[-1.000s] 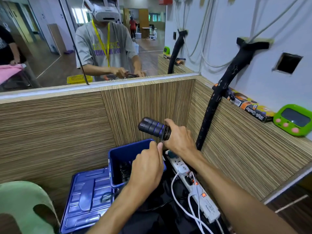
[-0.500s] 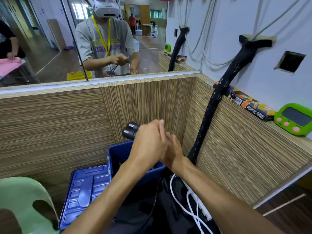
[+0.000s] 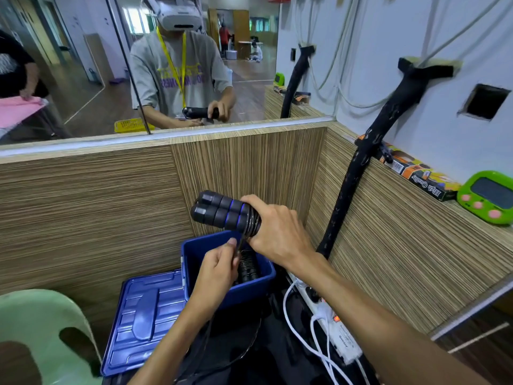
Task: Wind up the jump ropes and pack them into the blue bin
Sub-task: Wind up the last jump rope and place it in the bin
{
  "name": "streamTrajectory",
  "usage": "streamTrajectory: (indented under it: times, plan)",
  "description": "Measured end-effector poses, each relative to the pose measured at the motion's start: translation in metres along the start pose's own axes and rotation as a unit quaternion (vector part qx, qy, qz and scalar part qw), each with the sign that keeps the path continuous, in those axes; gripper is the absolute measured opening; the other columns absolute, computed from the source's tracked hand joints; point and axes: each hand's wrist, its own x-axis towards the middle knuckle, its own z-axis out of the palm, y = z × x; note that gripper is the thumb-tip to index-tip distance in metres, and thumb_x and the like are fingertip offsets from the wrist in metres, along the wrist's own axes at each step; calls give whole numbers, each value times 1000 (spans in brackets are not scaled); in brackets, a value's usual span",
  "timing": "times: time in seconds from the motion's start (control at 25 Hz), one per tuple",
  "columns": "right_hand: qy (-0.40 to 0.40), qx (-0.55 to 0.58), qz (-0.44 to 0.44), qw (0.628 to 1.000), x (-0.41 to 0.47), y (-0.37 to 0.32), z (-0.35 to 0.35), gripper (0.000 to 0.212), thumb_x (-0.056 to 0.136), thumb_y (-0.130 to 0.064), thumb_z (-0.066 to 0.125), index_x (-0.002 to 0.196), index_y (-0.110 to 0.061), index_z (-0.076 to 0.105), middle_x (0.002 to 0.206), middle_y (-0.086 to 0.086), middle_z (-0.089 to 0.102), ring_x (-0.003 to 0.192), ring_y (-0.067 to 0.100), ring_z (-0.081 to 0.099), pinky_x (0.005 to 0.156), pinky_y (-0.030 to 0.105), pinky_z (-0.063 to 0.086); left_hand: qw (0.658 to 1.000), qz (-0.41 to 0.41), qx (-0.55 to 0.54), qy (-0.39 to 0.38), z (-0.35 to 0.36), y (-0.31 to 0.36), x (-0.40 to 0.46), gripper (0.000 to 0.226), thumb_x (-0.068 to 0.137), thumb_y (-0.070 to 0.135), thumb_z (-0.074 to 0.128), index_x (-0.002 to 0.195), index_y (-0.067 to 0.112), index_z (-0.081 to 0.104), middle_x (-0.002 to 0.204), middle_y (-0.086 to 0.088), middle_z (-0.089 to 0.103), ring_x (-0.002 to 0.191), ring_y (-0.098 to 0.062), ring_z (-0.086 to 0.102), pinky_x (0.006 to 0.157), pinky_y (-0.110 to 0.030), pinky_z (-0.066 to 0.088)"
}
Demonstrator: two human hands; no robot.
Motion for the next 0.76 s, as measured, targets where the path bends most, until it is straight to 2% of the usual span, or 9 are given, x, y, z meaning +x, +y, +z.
streamTrajectory:
  times: [0.12, 0.32, 0.44, 0.56, 0.68, 0.76]
  plan:
    - [-16, 3, -3, 1000, -6, -5, 8, 47, 76, -20, 66, 120, -27, 51, 80, 2, 67, 74, 32, 64, 62, 34, 42, 999, 21, 35, 17, -8, -14, 8, 52, 104, 30, 37, 53, 20, 32, 44, 6, 27, 41, -9, 20, 42, -22, 17]
    - [-28, -19, 15, 999, -8, -1, 17, 40, 76, -23, 65, 112, -27, 49, 80, 3, 67, 75, 35, 64, 67, 39, 51, 996, 29, 82, 27, -15, -16, 7, 50, 100, 36, 41, 53, 25, 28, 49, 8, 27, 46, -10, 21, 48, -29, 16]
    - [-47, -70, 74, 994, -11, 20, 20, 33, 81, -28, 63, 111, -27, 48, 84, 7, 68, 81, 39, 66, 64, 38, 47, 978, 103, 179, 18, -3, 4, -20, 49, 102, 33, 39, 56, 22, 26, 48, 10, 27, 48, -6, 22, 48, -27, 20]
    - [-88, -100, 74, 988, -13, 25, 25, 29, 86, -30, 60, 110, -23, 46, 78, 4, 60, 80, 39, 64, 59, 34, 39, 961, 159, 227, 10, 9, 40, -34, 51, 97, 42, 46, 54, 20, 32, 43, 8, 31, 43, -8, 27, 45, -19, 21]
    - [-101, -81, 48, 990, -16, 17, 29, 34, 85, -26, 60, 113, -19, 42, 81, 9, 65, 78, 39, 66, 60, 41, 50, 941, 189, 279, 31, -3, 74, -11, 53, 92, 42, 58, 50, 16, 38, 40, 7, 31, 41, -8, 31, 43, -17, 23]
    - [-112, -79, 10, 990, -25, 9, 32, 40, 84, -24, 61, 118, -13, 43, 90, 13, 67, 83, 41, 66, 67, 47, 54, 934, 202, 290, 59, -12, 92, 10, 55, 94, 35, 57, 48, 18, 33, 38, 6, 28, 39, -8, 32, 42, -18, 24]
